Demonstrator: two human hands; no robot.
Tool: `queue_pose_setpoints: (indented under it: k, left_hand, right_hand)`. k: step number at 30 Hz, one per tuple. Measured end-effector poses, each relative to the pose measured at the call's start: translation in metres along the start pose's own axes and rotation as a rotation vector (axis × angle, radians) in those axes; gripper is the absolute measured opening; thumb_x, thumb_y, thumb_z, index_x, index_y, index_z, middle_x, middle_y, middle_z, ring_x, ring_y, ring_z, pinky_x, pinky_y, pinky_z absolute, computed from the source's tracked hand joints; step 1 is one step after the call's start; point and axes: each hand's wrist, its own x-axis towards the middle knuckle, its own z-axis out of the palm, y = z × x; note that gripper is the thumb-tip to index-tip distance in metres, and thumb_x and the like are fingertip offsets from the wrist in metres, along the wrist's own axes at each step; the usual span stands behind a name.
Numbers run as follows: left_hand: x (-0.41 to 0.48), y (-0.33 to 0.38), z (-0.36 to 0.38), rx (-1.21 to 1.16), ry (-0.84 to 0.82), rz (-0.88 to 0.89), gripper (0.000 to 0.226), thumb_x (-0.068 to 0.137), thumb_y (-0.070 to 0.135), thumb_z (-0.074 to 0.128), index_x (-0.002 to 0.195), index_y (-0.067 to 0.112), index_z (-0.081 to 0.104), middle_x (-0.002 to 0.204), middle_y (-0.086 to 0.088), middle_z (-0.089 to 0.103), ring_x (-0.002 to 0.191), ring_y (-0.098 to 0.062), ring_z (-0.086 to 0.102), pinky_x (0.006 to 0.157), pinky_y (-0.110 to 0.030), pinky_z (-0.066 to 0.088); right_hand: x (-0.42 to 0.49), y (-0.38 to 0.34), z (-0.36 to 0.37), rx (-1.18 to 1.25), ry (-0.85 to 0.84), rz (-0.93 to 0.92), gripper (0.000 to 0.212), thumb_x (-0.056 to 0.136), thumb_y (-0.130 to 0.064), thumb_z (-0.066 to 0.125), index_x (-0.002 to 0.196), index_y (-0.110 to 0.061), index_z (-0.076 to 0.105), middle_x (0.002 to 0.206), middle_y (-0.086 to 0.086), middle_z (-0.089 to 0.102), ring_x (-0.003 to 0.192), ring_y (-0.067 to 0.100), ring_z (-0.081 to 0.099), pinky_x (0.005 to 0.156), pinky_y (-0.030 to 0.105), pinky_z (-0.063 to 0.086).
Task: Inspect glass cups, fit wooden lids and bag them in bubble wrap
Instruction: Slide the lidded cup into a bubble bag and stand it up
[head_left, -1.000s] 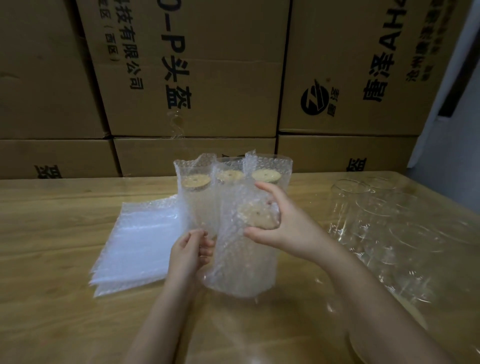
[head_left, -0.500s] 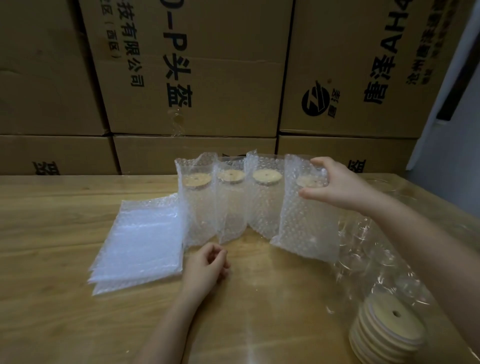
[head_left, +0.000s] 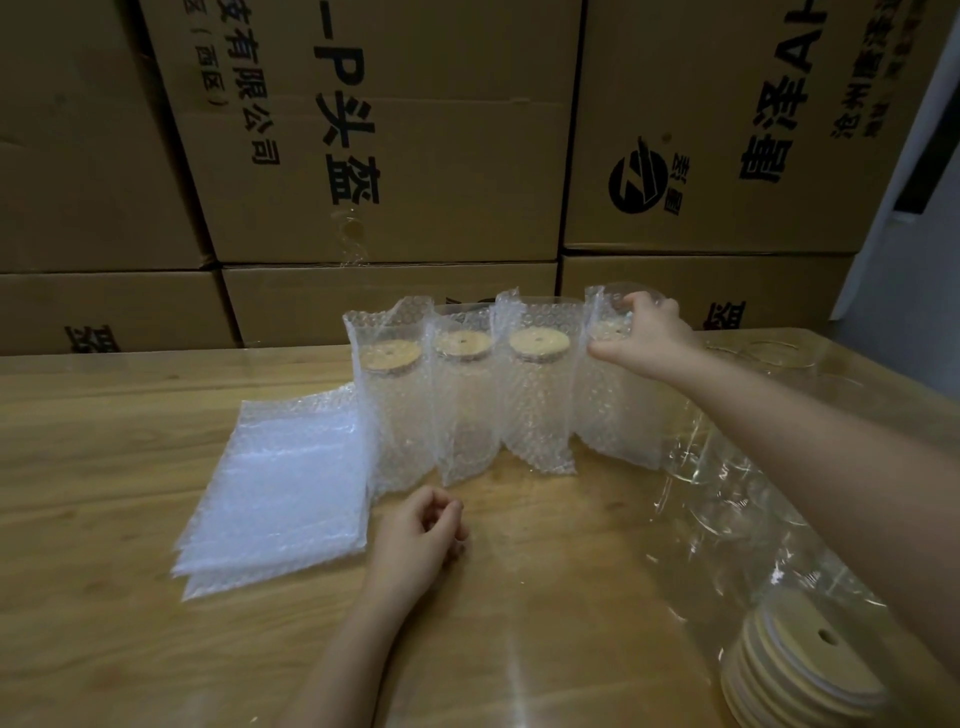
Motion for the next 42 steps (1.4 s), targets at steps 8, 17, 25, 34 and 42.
queue_pose_setpoints:
  k: [8,17,25,34,42]
  left_hand:
    - [0.003,-0.004,0.002,0.005,-0.009,0.002,0.017,0.094,0.010,0.056,0.077,0.012,0.059,0.059,0.001,0.067,0.048,-0.008,0.056,0.050,-0.020,0.046]
    - [0.002,-0.004,0.002,0.014,-0.006,0.009,0.016,0.094,0.009,0.056,0.078,0.012,0.059,0.059,0.001,0.066,0.049,-0.008,0.056,0.052,-0.022,0.046]
    - [-0.004,-0.001,0.000,0.027,-0.005,0.013,0.014,0.093,0.009,0.056,0.080,0.008,0.060,0.058,0.001,0.066,0.049,-0.008,0.055,0.051,-0.021,0.045]
    - [-0.007,0.000,-0.001,0.079,0.013,0.019,0.016,0.094,0.009,0.057,0.079,0.013,0.061,0.061,-0.002,0.068,0.049,-0.007,0.056,0.052,-0.021,0.046]
    - [-0.008,0.000,-0.001,0.097,0.007,0.018,0.015,0.094,0.012,0.057,0.080,0.012,0.061,0.063,-0.003,0.068,0.048,-0.009,0.056,0.053,-0.025,0.046]
  right_hand:
    - [0.009,-0.011,0.021,0.008,0.015,0.038,0.083,0.078,-0.054,0.067,0.144,-0.020,0.030,0.143,0.014,0.029,0.113,0.034,0.054,0.088,0.041,0.052]
    - [0.008,-0.004,0.024,0.030,0.001,0.007,0.082,0.083,-0.052,0.063,0.147,-0.016,0.026,0.145,0.014,0.021,0.111,0.033,0.055,0.083,0.036,0.052]
    - [0.001,0.004,0.024,0.030,-0.063,-0.048,0.077,0.084,-0.046,0.063,0.147,-0.020,0.026,0.144,0.016,0.025,0.105,0.031,0.054,0.077,0.034,0.048]
    - [-0.004,0.017,0.010,-0.023,-0.211,-0.151,0.088,0.079,-0.036,0.076,0.148,-0.028,0.024,0.147,0.014,0.024,0.103,0.027,0.058,0.087,0.036,0.052]
    - [-0.013,0.009,0.023,-0.056,-0.002,-0.016,0.072,0.083,-0.046,0.069,0.141,-0.017,0.036,0.143,0.015,0.029,0.095,0.027,0.060,0.074,0.036,0.056]
